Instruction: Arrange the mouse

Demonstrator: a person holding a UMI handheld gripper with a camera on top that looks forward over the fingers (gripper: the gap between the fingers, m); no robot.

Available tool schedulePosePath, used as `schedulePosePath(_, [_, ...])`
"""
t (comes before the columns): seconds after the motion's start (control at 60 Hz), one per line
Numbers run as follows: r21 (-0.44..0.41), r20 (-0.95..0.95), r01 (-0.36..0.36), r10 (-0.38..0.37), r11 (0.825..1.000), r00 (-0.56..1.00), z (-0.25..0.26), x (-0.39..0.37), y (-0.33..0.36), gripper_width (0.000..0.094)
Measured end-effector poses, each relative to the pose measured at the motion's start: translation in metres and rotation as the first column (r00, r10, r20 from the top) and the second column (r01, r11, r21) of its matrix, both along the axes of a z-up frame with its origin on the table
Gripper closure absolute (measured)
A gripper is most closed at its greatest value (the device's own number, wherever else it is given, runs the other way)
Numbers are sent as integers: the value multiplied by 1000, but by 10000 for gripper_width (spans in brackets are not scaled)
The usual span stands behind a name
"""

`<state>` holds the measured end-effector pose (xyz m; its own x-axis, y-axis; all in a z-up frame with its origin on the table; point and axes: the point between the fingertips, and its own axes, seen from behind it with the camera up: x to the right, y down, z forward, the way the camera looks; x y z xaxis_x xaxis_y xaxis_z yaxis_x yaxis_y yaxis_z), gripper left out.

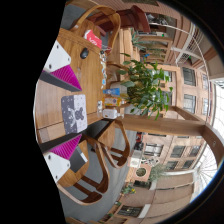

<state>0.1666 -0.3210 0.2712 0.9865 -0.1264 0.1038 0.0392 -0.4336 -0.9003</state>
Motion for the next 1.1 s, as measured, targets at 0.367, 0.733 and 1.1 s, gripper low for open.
schedulePosePath(0.367, [-201,-28,-42,37,979,999,-147,-40,6,85])
schedulePosePath(0.733, [-234,-108,-354,338,905,935,-240,-250,109,81])
schedulePosePath(1.1, [-232,-24,-388,393,892,919,-271,-334,242,79])
